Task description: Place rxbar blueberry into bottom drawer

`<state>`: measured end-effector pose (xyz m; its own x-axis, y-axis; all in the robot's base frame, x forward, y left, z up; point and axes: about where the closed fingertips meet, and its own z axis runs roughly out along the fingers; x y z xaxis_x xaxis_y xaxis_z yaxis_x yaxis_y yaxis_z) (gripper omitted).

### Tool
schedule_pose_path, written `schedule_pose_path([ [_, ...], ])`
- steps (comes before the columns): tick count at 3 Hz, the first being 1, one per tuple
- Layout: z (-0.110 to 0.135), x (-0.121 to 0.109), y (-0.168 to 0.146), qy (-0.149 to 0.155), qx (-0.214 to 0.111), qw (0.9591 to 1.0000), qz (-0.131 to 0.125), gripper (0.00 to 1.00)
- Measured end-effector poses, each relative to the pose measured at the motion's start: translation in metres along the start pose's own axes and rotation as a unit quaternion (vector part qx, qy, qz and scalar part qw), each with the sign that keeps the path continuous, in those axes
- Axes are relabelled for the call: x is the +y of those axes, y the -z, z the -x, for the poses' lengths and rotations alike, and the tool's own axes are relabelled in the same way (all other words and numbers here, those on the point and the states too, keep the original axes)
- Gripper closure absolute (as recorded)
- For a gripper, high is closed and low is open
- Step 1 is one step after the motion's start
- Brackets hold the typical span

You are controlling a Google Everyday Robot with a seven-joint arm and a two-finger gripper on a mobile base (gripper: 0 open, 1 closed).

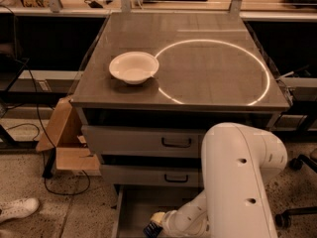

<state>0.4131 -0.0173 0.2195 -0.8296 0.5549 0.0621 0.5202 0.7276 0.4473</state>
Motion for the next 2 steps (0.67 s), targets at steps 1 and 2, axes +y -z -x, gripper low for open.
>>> schedule_pose_path([
  [1, 0.000, 0.000, 0.000, 0.000, 0.000, 1.0000, 0.000, 1.00],
  [2, -0.002, -0.007, -0.026, -0.018, 0.004, 0.9998, -0.006, 1.00],
])
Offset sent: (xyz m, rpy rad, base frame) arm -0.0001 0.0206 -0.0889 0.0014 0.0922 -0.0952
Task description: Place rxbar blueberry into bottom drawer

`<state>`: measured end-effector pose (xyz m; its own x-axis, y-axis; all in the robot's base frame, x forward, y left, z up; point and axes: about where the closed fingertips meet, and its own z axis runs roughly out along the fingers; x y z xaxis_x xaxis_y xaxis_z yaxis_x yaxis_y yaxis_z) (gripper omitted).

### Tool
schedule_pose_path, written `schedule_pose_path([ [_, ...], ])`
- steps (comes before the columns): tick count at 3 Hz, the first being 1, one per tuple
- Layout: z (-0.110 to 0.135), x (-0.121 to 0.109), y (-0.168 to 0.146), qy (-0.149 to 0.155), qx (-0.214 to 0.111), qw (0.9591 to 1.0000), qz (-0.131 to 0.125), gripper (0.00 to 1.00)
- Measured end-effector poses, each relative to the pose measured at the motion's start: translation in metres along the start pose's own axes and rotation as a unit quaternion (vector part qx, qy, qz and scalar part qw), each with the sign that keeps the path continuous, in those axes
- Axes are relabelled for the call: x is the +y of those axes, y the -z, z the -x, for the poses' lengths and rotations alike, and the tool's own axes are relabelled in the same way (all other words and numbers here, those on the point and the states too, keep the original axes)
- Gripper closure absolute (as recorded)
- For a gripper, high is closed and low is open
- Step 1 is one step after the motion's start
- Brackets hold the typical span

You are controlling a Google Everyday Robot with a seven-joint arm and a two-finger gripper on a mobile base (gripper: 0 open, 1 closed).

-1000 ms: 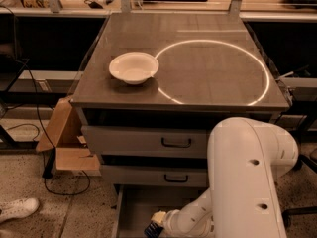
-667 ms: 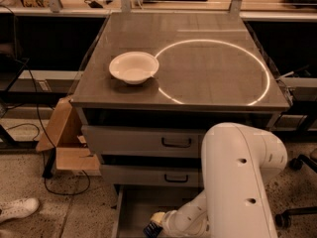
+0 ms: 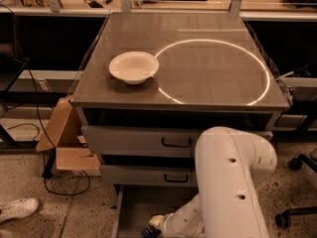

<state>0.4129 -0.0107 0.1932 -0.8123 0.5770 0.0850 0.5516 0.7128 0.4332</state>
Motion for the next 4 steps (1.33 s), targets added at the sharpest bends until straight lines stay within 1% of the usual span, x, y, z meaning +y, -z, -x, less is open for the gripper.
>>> schedule_pose_path([
  [1, -0.003, -0.003, -0.035, -0.017, 0.004, 0.9999, -0.002, 1.00],
  [3, -0.003, 0.001, -0.074, -0.030, 0.006, 0.9995, 0.006, 1.00],
  [4, -0.003, 0.000, -0.085, -0.035, 0.007, 0.9993, 0.005, 1.00],
])
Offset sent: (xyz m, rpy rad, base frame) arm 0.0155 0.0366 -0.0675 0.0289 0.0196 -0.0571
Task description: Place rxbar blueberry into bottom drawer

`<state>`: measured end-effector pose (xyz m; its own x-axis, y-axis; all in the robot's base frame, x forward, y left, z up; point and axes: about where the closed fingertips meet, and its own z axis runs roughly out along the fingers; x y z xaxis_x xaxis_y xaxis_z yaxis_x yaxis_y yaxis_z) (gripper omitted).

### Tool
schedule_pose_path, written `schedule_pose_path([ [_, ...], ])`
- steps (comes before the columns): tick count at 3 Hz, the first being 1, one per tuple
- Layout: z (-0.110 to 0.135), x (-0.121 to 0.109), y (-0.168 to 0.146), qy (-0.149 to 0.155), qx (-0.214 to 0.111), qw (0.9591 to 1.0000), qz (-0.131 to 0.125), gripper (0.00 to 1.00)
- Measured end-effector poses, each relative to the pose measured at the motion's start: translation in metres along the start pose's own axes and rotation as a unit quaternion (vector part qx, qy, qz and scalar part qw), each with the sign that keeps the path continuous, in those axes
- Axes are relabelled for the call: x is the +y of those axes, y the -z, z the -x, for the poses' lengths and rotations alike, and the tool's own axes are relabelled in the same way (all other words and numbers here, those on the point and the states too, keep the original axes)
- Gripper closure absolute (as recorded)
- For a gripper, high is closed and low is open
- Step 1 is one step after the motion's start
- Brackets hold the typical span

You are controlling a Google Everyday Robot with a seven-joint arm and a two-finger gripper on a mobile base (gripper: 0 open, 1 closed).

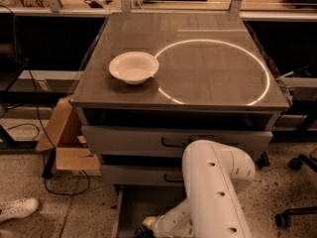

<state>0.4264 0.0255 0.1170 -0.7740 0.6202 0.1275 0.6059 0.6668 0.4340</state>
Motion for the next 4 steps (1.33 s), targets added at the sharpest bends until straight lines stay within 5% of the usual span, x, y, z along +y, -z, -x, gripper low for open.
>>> schedule_pose_path([
  [1, 0.0016, -0.0040, -0.0111, -0.005, 0.008, 0.9999, -0.007, 0.98],
  [4, 0.0015, -0.0040, -0.0111, -0.005, 0.008, 0.9999, -0.007, 0.29],
])
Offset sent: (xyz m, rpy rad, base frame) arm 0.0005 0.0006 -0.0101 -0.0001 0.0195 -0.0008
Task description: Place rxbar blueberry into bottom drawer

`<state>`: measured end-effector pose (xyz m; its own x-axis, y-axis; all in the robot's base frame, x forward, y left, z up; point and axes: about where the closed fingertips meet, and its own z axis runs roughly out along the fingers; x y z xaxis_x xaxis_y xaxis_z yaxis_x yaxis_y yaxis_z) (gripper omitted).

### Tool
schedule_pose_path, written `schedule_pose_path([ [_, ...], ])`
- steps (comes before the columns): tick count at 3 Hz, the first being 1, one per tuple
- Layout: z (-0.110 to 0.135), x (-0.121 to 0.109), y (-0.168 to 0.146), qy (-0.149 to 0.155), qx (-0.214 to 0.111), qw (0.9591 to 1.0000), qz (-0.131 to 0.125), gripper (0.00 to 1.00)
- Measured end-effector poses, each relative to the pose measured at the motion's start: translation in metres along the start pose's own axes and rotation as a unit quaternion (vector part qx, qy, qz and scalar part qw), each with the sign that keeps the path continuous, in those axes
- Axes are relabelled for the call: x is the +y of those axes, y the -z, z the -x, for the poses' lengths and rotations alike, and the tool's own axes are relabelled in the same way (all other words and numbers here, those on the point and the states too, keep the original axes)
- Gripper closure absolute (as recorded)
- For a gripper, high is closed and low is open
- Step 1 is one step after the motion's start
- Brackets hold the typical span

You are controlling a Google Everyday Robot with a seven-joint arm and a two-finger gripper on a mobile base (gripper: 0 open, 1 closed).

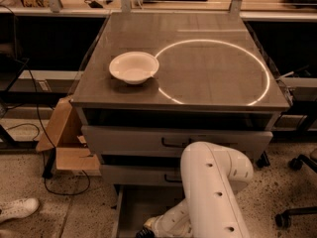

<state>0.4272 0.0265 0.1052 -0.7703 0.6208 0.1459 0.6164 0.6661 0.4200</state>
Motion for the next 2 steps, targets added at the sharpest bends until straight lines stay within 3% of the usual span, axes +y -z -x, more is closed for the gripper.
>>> schedule_pose_path([
  [1, 0.0000, 0.0000, 0.0000, 0.000, 0.000, 1.0000, 0.000, 0.06],
  [2, 0.0000, 0.0000, 0.0000, 0.000, 0.000, 1.0000, 0.000, 0.00],
])
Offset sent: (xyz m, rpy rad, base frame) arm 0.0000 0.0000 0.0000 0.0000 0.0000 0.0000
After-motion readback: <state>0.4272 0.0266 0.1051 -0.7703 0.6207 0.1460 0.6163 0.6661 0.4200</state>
